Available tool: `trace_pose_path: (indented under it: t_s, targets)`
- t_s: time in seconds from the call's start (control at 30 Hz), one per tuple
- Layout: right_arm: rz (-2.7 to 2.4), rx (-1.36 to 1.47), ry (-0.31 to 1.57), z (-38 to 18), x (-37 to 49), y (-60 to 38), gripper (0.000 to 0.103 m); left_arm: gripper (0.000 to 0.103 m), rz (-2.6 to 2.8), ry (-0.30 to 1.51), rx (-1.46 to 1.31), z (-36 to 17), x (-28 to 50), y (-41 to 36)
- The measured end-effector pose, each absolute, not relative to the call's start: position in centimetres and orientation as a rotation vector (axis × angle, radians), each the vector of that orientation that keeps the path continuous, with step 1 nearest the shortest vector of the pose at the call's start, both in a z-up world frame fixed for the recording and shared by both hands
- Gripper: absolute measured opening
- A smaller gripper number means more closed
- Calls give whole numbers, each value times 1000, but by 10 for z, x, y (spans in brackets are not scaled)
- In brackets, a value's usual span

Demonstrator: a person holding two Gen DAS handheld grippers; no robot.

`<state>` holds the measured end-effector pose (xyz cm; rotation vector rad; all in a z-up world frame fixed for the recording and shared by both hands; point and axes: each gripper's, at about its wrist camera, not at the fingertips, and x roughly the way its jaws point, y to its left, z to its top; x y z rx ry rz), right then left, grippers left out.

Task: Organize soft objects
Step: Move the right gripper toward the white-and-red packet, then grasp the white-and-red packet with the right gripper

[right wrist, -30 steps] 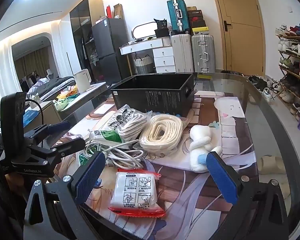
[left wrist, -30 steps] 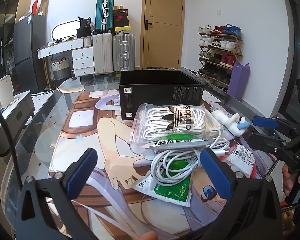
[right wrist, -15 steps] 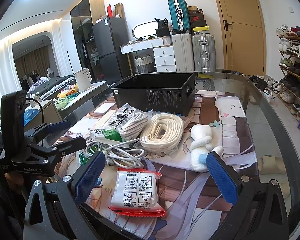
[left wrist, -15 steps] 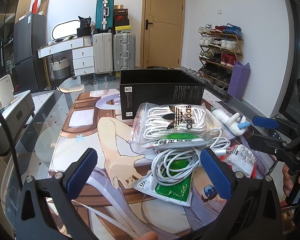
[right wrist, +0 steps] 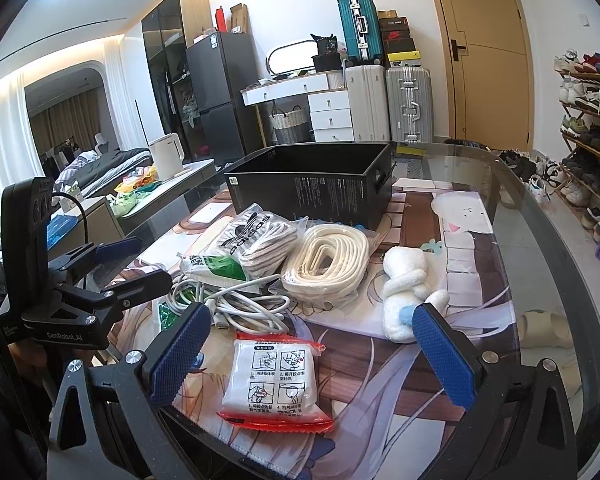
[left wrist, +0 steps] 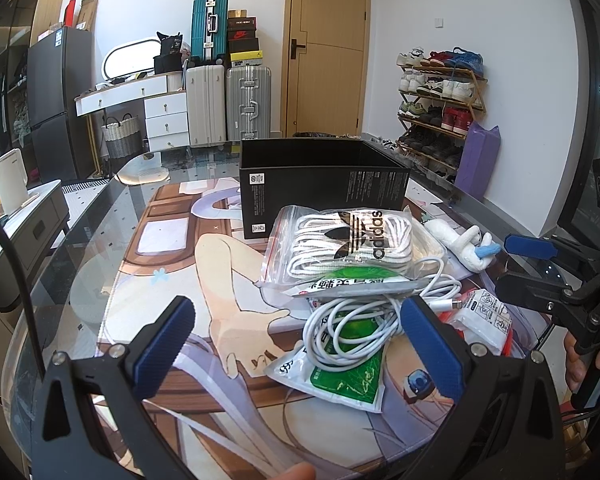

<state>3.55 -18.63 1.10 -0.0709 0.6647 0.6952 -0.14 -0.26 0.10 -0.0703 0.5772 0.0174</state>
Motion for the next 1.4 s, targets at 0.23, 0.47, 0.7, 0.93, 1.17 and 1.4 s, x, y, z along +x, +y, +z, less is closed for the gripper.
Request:
trace_pose_path:
  t_s: [0.23, 0.47, 0.7, 0.93, 1.17, 1.4]
  targets:
    - [696, -73, 666, 10, 35, -186, 103, 103, 17, 578, -70, 1, -1, -3]
    - [695, -75, 667, 10, 35, -185, 103, 103, 18, 578, -71, 1, -1, -2]
    - [696, -77, 672, 9, 36, -185, 103, 103, 16, 583, -74, 0, -1, -2]
    - [717, -89, 708, 2, 34, -184, 103, 103, 12, 590, -78, -5, -1, 1]
    - [769, -114, 710, -1, 27, -178, 103, 103, 8, 598, -75, -6, -1, 1]
    - [798, -163, 727, -3, 24, -168, 103, 103, 7, 603, -75, -7, 0, 0]
